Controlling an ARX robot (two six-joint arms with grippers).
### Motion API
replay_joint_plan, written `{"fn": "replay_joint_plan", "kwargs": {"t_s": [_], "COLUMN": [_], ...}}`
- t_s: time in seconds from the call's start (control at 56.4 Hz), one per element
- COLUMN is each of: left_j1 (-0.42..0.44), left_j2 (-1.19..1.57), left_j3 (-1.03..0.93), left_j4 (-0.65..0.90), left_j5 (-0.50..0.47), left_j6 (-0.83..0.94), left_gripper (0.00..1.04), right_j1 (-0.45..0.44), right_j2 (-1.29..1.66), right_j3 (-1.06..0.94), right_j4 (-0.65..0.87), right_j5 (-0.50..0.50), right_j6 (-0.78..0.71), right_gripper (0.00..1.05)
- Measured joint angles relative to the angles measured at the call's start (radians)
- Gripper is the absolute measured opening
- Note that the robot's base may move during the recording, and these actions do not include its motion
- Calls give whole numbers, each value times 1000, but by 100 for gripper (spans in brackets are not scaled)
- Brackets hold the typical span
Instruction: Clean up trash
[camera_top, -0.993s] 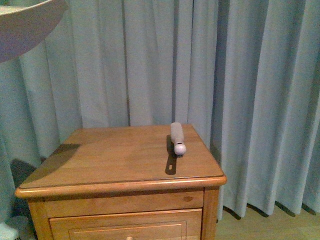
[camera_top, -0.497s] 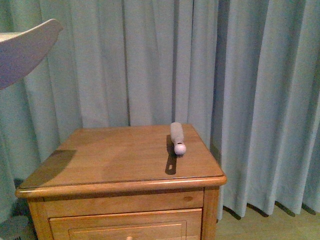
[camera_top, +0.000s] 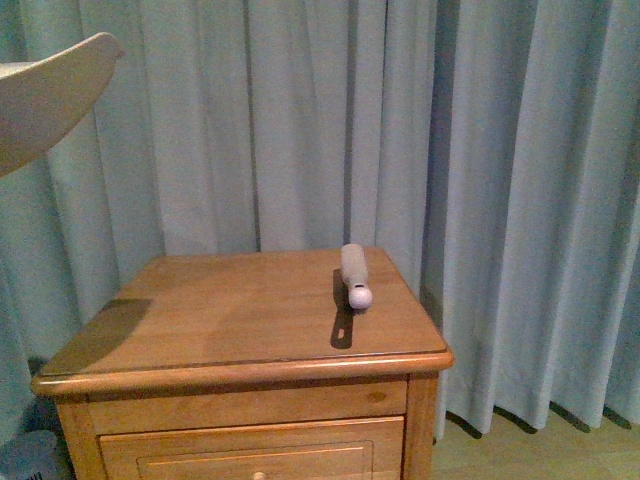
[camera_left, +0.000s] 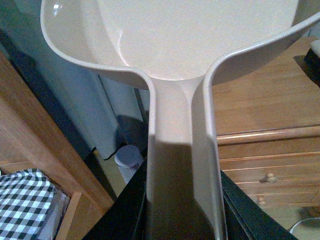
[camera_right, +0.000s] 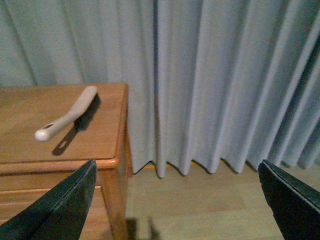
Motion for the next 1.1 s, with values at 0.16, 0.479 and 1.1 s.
{"fn": "replay_joint_plan", "kwargs": {"t_s": [0.16,0.479,1.1], "left_j1": [0,0,0], "left_j2": [0,0,0], "left_j3": [0,0,0], "left_j4": [0,0,0], "left_j5": [0,0,0], "left_j6": [0,0,0], "left_gripper": [28,28,28], "right_j1": [70,160,291], "right_j2": [339,869,1355], "right_j3": [332,1059,1681], "right_j4": [-186,-688,-1097], "right_j5": [-29,-15,78], "right_j6": [53,131,363], "right_gripper": [97,97,97]}}
